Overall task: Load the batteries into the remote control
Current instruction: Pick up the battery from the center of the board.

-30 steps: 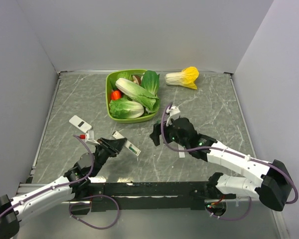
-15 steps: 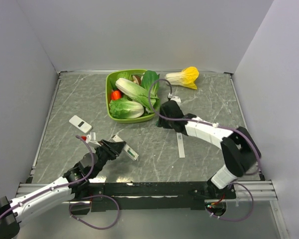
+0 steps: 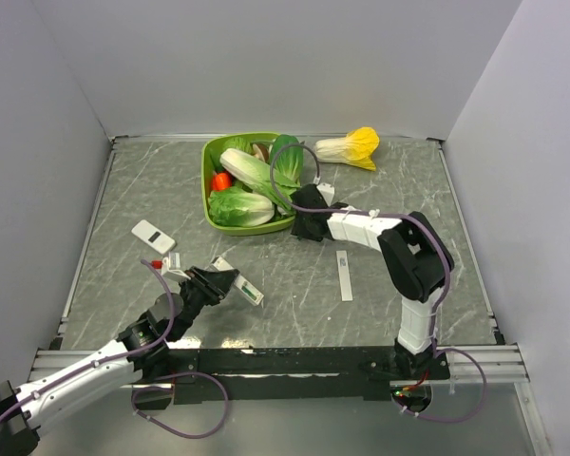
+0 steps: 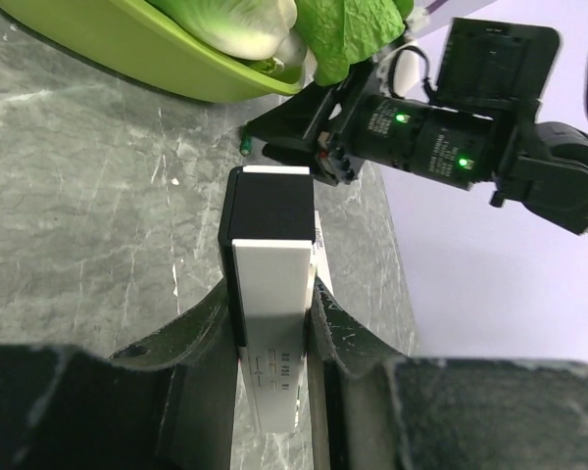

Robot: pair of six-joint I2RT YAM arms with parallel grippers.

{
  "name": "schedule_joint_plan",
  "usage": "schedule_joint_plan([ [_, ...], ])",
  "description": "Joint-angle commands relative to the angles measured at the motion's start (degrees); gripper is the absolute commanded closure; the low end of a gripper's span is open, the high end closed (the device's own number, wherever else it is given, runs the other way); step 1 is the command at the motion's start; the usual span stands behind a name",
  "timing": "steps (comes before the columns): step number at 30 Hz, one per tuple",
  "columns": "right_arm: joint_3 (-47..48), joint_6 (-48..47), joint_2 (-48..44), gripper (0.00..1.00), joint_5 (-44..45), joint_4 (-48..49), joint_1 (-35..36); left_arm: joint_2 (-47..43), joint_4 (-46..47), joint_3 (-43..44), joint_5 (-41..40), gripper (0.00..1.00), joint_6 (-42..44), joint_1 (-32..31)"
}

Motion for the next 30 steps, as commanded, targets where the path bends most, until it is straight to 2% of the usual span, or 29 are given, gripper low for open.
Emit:
schedule_joint_plan([
  [1, 4.34, 2.57, 2.88, 0.52, 0.64, -1.68, -0.4, -0.21, 1.69, -2.91, -0.03, 0.99, -0.03, 0.05],
  [5, 5.14, 3.01, 4.03, 0.56, 1.51, -3.79, -0.31, 0.58, 2.39, -2.91, 0.41, 0.99, -0.21, 0.05],
  [15, 8.4, -1.65, 7.28, 0.71, 3.71, -11.71, 1.19, 1.29, 2.84, -2.91, 0.59, 0.99, -0.3, 0.05],
  [18, 4.11, -2.88, 4.93, 0.83, 3.01, -9.53, 1.54, 1.02, 2.66, -2.64, 0.68, 0.99, -0.12, 0.05],
  [19, 2.87, -3.4, 4.04, 0.9, 1.88, -8.9, 1.62, 0.94, 2.66, -2.64, 0.68, 0.99, -0.03, 0.05],
  [21, -0.47, -6.04, 1.94, 0.93, -0.06, -7.67, 2.15, 0.94, 2.57, -2.47, 0.59, 0.99, 0.14, 0.05],
  [24, -5.29, -10.25, -1.75, 0.94, -2.7, -6.62, 4.42, 0.85, 3.27, -2.73, 1.29, 0.99, 0.75, 0.05],
  [30, -14.1, -18.34, -8.88, 0.92, -6.3, -5.47, 11.11, 0.58, 12.05, -6.5, 6.02, 0.99, 4.0, 0.14],
])
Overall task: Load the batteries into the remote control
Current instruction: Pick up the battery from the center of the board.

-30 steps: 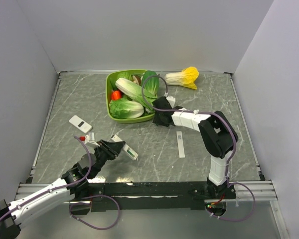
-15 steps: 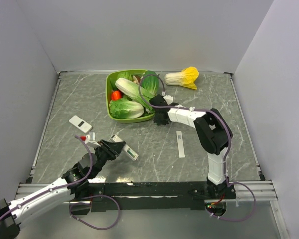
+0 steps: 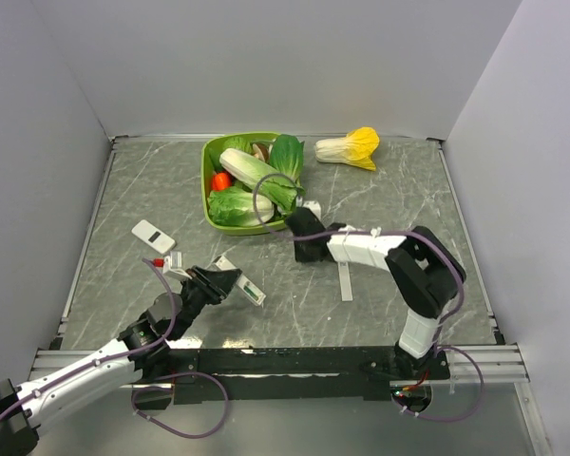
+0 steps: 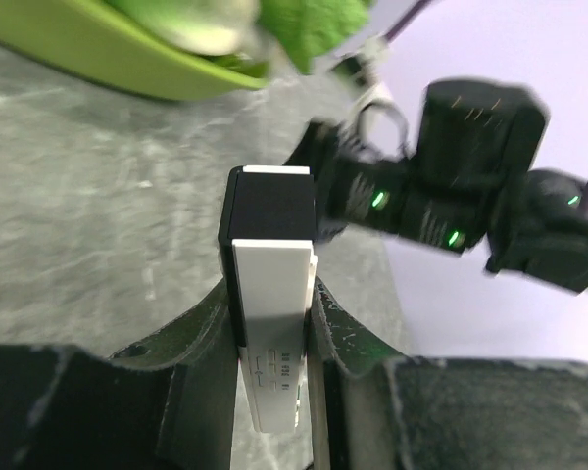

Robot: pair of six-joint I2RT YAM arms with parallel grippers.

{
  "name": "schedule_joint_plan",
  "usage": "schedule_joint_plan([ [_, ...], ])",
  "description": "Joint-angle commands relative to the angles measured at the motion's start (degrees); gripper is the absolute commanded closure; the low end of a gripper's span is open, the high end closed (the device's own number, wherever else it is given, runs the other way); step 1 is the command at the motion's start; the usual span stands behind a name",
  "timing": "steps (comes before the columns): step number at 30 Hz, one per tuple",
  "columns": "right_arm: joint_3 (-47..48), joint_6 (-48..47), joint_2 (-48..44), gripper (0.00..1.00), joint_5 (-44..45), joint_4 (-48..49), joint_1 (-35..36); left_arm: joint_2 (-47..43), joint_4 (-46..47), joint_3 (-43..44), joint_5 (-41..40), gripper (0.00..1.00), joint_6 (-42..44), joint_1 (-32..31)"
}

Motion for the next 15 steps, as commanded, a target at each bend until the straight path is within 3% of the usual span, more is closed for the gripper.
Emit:
schedule_joint_plan([
  [1, -5.98, -7.83, -3.92, 0.91, -6.61, -4.94, 6.34, -0.75, 10.64, -7.03, 4.77, 0.99, 2.91, 0.14],
  [5, -8.18, -8.63, -4.46, 0.85, -8.2, -5.47, 8.73, -0.92, 13.55, -8.53, 6.0, 0.99, 2.74, 0.14],
  [15, -7.74, -8.81, -4.37, 0.63, -6.62, -8.36, 13.04, -1.71, 8.81, -6.77, 4.86, 0.99, 2.22, 0.14],
])
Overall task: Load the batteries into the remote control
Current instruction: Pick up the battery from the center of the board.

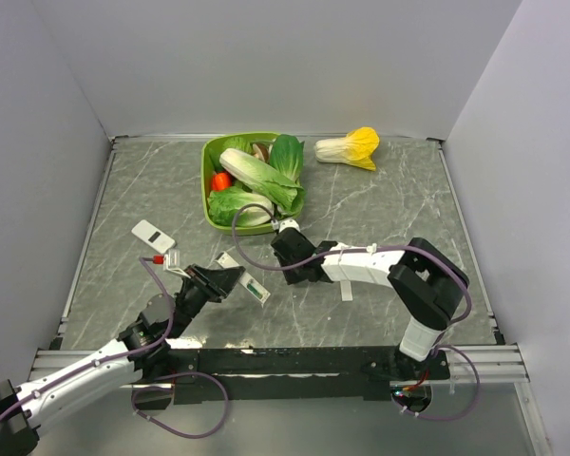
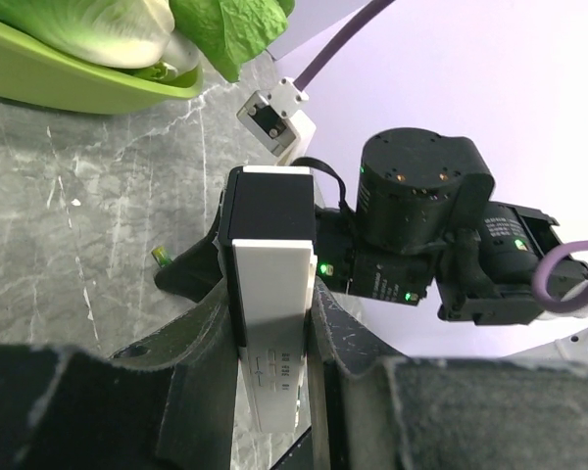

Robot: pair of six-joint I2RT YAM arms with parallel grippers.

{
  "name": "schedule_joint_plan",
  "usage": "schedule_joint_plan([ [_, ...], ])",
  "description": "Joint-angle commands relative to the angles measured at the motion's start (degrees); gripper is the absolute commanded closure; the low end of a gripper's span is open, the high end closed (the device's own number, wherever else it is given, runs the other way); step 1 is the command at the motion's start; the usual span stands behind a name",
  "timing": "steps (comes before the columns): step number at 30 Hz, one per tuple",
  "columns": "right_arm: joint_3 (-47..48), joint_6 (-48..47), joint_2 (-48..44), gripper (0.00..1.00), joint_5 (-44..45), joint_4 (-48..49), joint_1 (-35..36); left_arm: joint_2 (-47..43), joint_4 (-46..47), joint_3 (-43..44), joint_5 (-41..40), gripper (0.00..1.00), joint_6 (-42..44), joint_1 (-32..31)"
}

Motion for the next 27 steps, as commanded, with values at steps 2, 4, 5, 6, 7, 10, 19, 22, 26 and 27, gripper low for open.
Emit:
schedule_joint_plan([
  [2, -2.73, 1.22, -0.85, 0.61, -2.66, -10.14, 3.45, -1.61, 0.41, -6.97, -0.19, 0.99, -0.32, 0.14],
  [4, -3.17, 1.84, -1.29, 0.6, -2.04, -10.5, 3.8, -1.87, 0.32, -7.23, -0.28, 0.99, -0.67, 0.14],
  [5, -3.7, 2.02, -1.38, 0.6, -1.95, -10.76, 3.89, -1.87, 0.32, -7.23, -0.28, 0.99, -0.68, 0.14],
  [6, -3.88, 2.02, -1.47, 0.6, -1.78, -10.76, 3.98, -1.87, 0.23, -7.15, -0.37, 0.99, -0.59, 0.14],
  [7, -4.14, 2.19, -1.82, 0.6, -1.6, -10.67, 3.98, -1.79, -0.03, -7.15, -0.37, 0.99, -0.5, 0.14],
  [10, -5.11, 2.19, -2.17, 0.61, -1.34, -10.23, 4.15, -1.44, 0.14, -6.97, -0.37, 0.99, -0.41, 0.14],
  [19, -4.67, 2.19, -0.85, 0.77, 0.24, -11.28, 4.68, -1.17, 0.93, -7.23, -0.02, 0.99, -0.32, 0.14],
  [22, -5.02, 1.93, -1.99, 0.93, 1.3, -11.64, 4.68, -1.43, 1.72, -7.76, 0.16, 0.99, -0.5, 0.14],
  [26, -5.9, 1.23, -6.29, 1.0, 1.65, -12.86, 5.12, -0.82, 4.01, -8.64, 0.51, 0.99, -1.03, 0.14],
  [27, -6.25, 0.88, -8.91, 1.0, 1.74, -12.96, 5.12, -0.56, 4.53, -8.73, 0.51, 0.99, -1.11, 0.14],
])
